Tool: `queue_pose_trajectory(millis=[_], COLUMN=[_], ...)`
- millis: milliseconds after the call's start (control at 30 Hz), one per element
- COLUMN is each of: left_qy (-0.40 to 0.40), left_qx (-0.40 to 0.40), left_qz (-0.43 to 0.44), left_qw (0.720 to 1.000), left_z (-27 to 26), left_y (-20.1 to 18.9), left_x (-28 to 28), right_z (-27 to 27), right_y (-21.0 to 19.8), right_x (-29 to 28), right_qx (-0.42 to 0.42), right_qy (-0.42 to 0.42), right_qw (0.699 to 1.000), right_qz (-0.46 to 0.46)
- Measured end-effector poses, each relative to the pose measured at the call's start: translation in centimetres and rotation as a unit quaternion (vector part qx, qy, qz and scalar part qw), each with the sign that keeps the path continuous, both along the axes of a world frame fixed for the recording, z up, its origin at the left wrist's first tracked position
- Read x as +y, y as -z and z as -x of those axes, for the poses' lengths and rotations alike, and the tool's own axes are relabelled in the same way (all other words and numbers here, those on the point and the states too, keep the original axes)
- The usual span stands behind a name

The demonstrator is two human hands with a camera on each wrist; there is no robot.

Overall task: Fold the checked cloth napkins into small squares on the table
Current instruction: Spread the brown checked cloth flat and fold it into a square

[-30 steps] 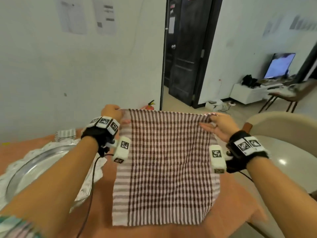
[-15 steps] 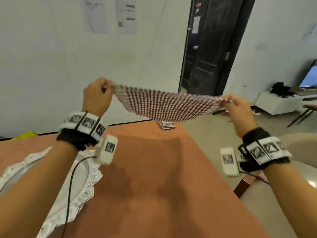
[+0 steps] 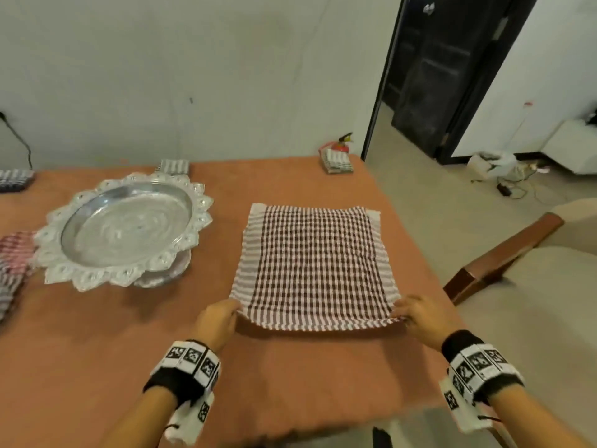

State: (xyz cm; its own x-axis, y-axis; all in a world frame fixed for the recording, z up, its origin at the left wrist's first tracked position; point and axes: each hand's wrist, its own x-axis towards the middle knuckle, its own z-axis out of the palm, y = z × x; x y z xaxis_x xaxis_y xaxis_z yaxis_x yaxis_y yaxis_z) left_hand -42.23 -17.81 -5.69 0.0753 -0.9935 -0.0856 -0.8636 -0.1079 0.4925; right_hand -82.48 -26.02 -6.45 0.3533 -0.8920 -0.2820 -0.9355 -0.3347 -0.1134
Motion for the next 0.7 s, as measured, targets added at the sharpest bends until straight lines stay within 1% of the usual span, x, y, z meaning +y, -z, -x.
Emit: queue_pose_trajectory(millis=[67, 100, 167, 200, 267, 367, 400, 467, 533, 600, 667, 700], left_qy=[0.011, 0.024, 0.069, 0.096, 0.14, 0.186, 0.188, 0.174, 0.154, 0.135, 0.113, 0.112], left_qx=[-0.016, -0.022, -0.04, -0.065, -0.125, -0.171, -0.187, -0.2, -0.166, -0.105, -0.074, -0.085], left_qz=[-0.007, 0.007, 0.039, 0.039, 0.048, 0.041, 0.047, 0.064, 0.073, 0.035, -0.059, -0.109], left_qw=[1.0, 0.999, 0.996, 0.993, 0.981, 0.967, 0.963, 0.962, 0.971, 0.985, 0.989, 0.984], left_z=[-0.2, -0.5, -0.9, -0.9, -0.8, -1.3, -1.4, -0.7, 2.3, 6.7, 10.4, 11.4], left_y=[0.6, 0.9, 1.5, 1.4, 1.1, 1.5, 1.3, 0.3, -0.6, -0.6, 0.5, 1.4], left_x=[2.0, 2.7, 4.6, 5.5, 6.7, 7.9, 8.1, 7.9, 6.1, 3.9, 2.2, 1.7], right_z=[0.7, 0.9, 1.5, 1.6, 1.4, 0.4, -0.2, -1.9, -5.0, -9.4, -13.6, -15.0], right_y=[1.7, 2.1, 2.5, 2.5, 1.7, -0.9, -1.9, -3.4, -4.1, -3.4, -1.4, -0.3], right_x=[2.1, 3.0, 5.0, 5.7, 7.0, 8.6, 9.0, 9.4, 9.1, 8.7, 8.8, 9.2], right_qx=[0.006, 0.003, -0.009, -0.014, -0.021, 0.016, 0.024, -0.008, -0.082, -0.113, -0.08, -0.057], right_qy=[0.002, 0.005, 0.004, 0.005, 0.012, -0.003, -0.006, -0.004, -0.001, -0.009, -0.002, 0.01], right_qw=[1.0, 0.999, 0.999, 0.999, 0.999, 0.998, 0.997, 0.999, 0.996, 0.994, 0.996, 0.996], right_qz=[-0.029, -0.04, -0.042, -0.04, -0.038, -0.061, -0.07, -0.054, -0.021, -0.011, -0.039, -0.072])
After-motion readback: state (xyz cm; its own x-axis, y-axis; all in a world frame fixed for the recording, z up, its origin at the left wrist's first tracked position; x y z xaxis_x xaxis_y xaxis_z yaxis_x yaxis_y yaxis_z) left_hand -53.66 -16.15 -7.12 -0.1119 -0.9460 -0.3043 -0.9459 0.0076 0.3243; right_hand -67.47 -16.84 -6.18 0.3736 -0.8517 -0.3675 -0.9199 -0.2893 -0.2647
